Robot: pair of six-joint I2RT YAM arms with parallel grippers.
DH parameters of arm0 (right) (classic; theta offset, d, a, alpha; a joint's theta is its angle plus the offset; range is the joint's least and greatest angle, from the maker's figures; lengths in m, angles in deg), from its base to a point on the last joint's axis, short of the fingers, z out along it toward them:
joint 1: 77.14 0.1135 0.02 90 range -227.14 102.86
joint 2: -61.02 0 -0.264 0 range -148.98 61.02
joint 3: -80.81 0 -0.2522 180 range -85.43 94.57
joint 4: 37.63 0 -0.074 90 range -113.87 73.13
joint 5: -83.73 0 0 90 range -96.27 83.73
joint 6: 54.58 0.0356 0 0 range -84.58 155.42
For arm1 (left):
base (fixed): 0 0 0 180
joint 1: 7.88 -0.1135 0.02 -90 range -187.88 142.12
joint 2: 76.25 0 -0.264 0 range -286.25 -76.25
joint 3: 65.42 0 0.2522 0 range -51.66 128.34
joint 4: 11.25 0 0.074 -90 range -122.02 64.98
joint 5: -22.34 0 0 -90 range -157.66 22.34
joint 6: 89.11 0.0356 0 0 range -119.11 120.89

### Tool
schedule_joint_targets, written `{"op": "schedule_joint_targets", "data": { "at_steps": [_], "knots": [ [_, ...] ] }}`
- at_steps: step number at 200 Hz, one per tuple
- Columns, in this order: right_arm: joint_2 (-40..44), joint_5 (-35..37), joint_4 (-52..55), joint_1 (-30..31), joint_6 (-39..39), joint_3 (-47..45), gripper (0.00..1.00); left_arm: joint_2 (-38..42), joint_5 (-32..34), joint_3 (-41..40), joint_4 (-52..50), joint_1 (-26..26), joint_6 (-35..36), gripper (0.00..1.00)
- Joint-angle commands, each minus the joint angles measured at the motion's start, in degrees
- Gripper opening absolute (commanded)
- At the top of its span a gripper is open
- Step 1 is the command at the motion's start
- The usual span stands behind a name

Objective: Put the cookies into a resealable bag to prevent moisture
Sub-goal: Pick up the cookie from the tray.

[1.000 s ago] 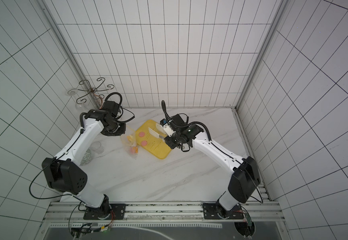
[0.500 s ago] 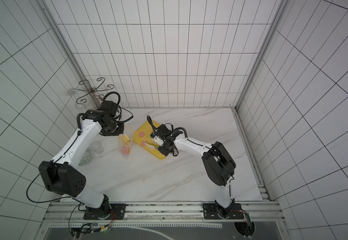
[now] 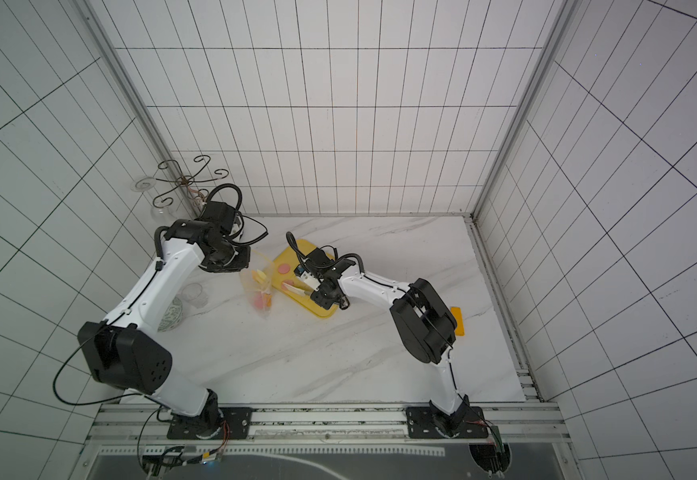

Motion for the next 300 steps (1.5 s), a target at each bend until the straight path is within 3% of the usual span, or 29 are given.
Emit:
{"op": "schedule_joint_targets", "data": {
  "at_steps": [1,78,191,247,300],
  "knots": [
    [-1.6,1.0,1.7,0.6,-1.2,7.5,0.48,-0.1,-0.8,-0.1,1.0,-0.2,0.6,0.00],
    [-7.4,0.8,4.6,0.9,1.2,15.5,0.47,0.0,-1.4,-0.1,1.0,-0.2,1.0,0.00],
    [-8.4,1.6,6.8,0.7,2.5,16.9,0.38,-0.1,-2.4,-0.6,1.3,-0.2,1.1,0.00],
    [-5.3,2.9,6.7,0.3,3.0,15.5,0.38,-0.5,-2.8,-0.4,1.4,-0.1,1.2,0.00],
    [3.2,2.6,5.5,-1.0,5.1,9.7,0.38,-1.3,-4.0,-0.1,1.6,0.5,1.2,0.00]
  ]
}}
